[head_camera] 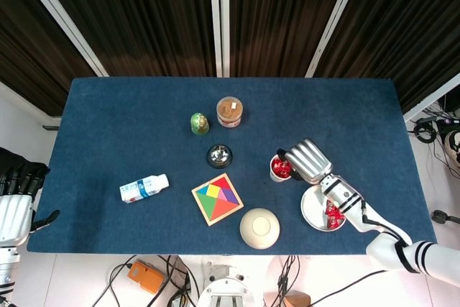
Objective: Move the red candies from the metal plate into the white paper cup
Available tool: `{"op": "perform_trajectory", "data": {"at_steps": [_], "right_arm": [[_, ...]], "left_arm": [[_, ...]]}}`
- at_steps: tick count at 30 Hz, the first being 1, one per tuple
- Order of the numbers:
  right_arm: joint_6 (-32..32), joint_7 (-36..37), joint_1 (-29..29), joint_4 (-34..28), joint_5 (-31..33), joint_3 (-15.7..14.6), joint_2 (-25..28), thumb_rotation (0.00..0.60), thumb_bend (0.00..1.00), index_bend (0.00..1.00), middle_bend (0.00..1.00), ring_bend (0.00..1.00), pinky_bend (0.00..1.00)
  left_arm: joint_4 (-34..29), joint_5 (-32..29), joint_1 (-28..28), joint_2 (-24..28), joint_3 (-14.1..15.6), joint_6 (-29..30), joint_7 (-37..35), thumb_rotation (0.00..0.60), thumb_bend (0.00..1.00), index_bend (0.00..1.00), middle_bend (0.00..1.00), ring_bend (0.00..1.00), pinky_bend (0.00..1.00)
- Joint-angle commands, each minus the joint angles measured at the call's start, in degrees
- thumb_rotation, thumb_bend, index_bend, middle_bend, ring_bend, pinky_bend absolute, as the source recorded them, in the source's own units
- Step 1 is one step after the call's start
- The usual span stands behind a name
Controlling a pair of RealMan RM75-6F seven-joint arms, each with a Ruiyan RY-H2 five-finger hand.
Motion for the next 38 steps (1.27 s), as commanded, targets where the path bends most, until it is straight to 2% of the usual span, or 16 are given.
{"op": "perform_trajectory", "data": {"at_steps": [1,14,20,23,24,25,26,27,28,29,30,31,33,38], "right_arm": [[-0.18,-0.27,0.04,0.0,0.23,-0.23,-0.04,0.6,0.51,0.53,0.94,1.0,1.0],[1.15,-0.63,-0.43,0.39,0.6,-0.72,0.45,0.6,0.41,0.47,0.94,1.0,1.0],[10.31,1.12,-5.15,-1.47,-1.47,-0.98,5.03,0.6,0.4,0.46,0.94,1.0,1.0],[15.33,1.56,-8.7,-2.77,-1.54,-1.33,8.44,0.6,0.4,0.43,0.9,0.91,1.0],[17.53,1.83,-10.5,-3.41,-1.47,-1.67,9.98,0.6,0.4,0.39,0.84,0.82,0.99],[19.06,2.02,-11.9,-3.96,-1.31,-2.0,11.12,0.6,0.4,0.35,0.77,0.74,0.95],[20.4,2.23,-13.31,-4.56,-1.06,-2.4,12.24,0.6,0.4,0.29,0.68,0.62,0.87],[21.82,2.61,-15.21,-5.55,-0.46,-3.06,13.77,0.6,0.4,0.22,0.55,0.46,0.71],[22.74,2.96,-16.63,-6.43,0.12,-3.56,14.91,0.6,0.4,0.14,0.41,0.29,0.51],[23.74,3.33,-18.03,-7.24,0.56,-4.06,15.97,0.6,0.4,0.1,0.33,0.2,0.4],[25.26,3.96,-19.85,-8.03,0.83,-4.7,17.14,0.6,0.4,0.04,0.22,0.09,0.24],[26.5,4.55,-21.2,-8.45,0.89,-5.16,17.84,0.6,0.4,0.01,0.14,0.03,0.12],[29.53,6.12,-24.33,-8.91,0.95,-6.12,18.73,0.6,0.4,0.0,0.05,0.0,0.01],[35.14,9.17,-29.87,-7.07,0.43,-7.43,17.71,0.6,0.4,0.0,0.03,0.0,0.0]], "left_arm": [[0.05,0.02,-0.03,-0.02,-0.01,-0.02,-0.02,0.6,0.0,0.17,0.15,0.04,0.0],[0.02,0.11,-0.12,-0.05,0.0,-0.1,-0.03,0.6,0.0,0.17,0.15,0.04,0.0],[0.22,-0.16,-0.16,-0.05,-0.11,-0.26,-0.4,0.6,0.0,0.17,0.15,0.04,0.0],[0.28,-0.18,-0.28,0.02,-0.23,-0.32,-0.47,0.6,0.0,0.17,0.15,0.04,0.0],[0.28,-0.15,-0.33,0.02,-0.29,-0.32,-0.52,0.6,0.0,0.17,0.15,0.04,0.0],[0.28,-0.14,-0.38,0.01,-0.32,-0.34,-0.55,0.6,0.0,0.17,0.15,0.04,0.0],[0.28,-0.12,-0.43,0.0,-0.35,-0.37,-0.56,0.6,0.0,0.17,0.15,0.04,0.0],[0.26,-0.05,-0.54,-0.01,-0.4,-0.4,-0.57,0.6,0.0,0.17,0.15,0.04,0.0],[0.25,0.02,-0.63,-0.02,-0.44,-0.43,-0.56,0.6,0.0,0.17,0.15,0.04,0.0],[0.23,0.09,-0.71,-0.03,-0.46,-0.48,-0.56,0.6,0.0,0.17,0.15,0.04,0.0],[0.2,0.17,-0.84,-0.02,-0.51,-0.53,-0.53,0.6,0.0,0.17,0.15,0.04,0.0],[0.14,0.22,-0.91,-0.02,-0.54,-0.56,-0.47,0.6,0.0,0.17,0.15,0.04,0.0],[-0.03,0.45,-0.99,-0.08,-0.56,-0.42,-0.24,0.6,0.0,0.17,0.15,0.04,0.0],[-0.45,1.14,-0.95,-0.25,-0.21,-0.11,0.44,0.6,0.0,0.17,0.15,0.04,0.0]]}}
